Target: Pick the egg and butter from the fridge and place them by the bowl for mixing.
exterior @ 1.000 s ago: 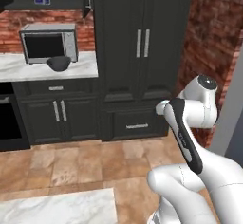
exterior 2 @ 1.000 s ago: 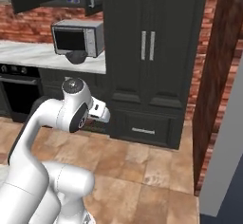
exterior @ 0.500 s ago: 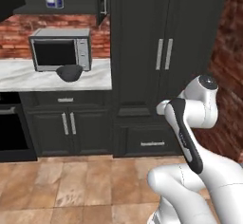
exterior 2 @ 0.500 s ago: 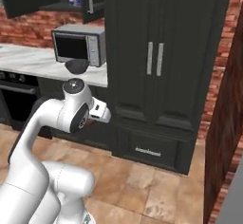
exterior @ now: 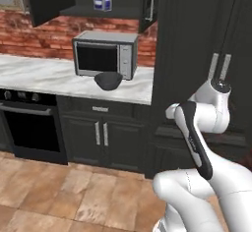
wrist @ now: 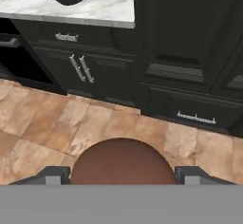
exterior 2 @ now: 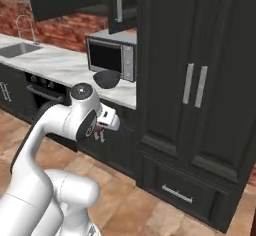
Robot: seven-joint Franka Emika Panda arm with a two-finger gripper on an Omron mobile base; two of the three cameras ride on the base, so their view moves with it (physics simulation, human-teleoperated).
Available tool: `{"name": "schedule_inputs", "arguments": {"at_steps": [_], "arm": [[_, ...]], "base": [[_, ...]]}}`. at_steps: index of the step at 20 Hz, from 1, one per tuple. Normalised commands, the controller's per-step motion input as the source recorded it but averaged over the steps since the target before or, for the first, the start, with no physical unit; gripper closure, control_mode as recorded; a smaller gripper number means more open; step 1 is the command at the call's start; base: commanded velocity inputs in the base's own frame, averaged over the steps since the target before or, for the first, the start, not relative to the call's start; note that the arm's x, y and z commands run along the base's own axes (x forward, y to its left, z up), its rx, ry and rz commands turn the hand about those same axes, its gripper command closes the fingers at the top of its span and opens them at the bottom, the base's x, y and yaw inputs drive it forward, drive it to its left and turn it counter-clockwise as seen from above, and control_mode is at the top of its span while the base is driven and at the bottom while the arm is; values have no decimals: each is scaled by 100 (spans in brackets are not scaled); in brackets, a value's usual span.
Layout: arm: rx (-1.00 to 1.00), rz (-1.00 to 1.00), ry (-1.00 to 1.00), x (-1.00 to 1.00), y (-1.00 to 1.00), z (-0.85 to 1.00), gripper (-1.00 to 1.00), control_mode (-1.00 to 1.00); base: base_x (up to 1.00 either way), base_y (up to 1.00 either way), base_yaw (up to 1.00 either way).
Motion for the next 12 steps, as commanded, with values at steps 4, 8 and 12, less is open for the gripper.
{"name": "schedule_inputs", "arguments": {"at_steps": [4,8,12], "arm": [[0,0,0,0,0,0,100,100],[0,0,0,0,0,0,100,100],[0,0,0,0,0,0,100,100]], "base": [[59,-6,60],[60,-5,59],[86,9,23]]}}
